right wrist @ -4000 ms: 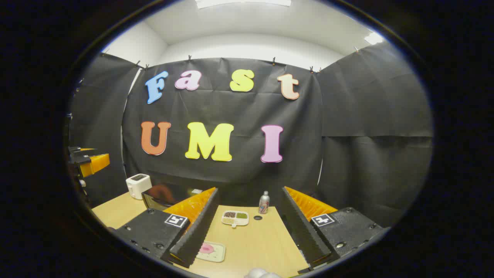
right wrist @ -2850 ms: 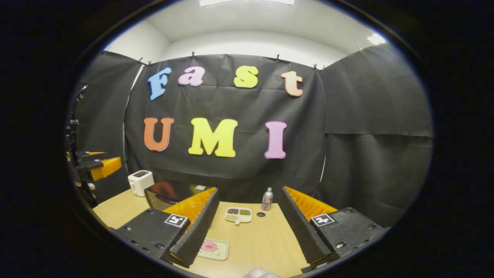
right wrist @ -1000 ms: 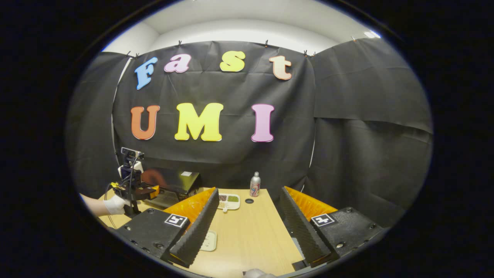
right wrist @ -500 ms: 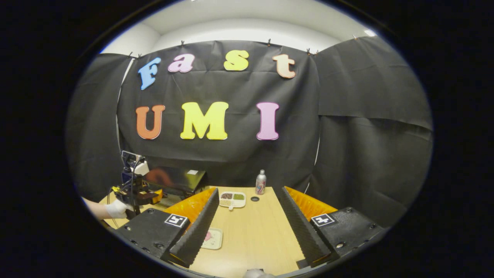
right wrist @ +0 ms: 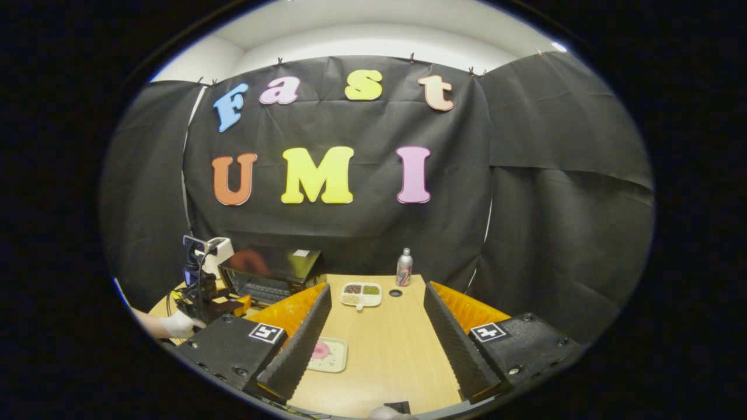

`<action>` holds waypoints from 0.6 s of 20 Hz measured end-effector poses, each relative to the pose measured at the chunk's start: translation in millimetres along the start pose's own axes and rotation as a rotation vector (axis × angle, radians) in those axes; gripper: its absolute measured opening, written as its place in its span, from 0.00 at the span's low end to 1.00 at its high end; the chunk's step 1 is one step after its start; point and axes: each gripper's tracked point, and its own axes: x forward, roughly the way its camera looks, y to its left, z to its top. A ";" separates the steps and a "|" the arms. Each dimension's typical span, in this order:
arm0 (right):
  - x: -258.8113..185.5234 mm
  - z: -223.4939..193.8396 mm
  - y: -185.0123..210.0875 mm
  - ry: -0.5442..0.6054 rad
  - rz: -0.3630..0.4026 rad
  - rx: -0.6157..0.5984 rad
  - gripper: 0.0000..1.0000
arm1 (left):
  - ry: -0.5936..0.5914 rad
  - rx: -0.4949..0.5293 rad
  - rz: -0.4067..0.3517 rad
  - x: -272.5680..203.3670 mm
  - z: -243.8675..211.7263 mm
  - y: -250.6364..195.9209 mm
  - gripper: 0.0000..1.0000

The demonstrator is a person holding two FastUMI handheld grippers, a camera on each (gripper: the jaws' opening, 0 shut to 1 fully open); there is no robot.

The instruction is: Open the electric oven with the left hand, put the food in, and close the electric oven.

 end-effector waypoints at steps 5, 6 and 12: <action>-8.7 -5.1 7.2 0.006 0.006 -0.004 0.98 | 0.045 0.000 -0.002 -13.3 -27.8 -1.0 0.97; -10.7 -7.5 8.1 0.008 0.006 -0.006 0.98 | 0.056 0.000 -0.003 -15.2 -34.1 -1.7 0.98; -23.1 -18.4 2.1 0.030 -0.017 -0.004 0.97 | 0.092 0.000 -0.003 -22.6 -65.2 -2.3 0.97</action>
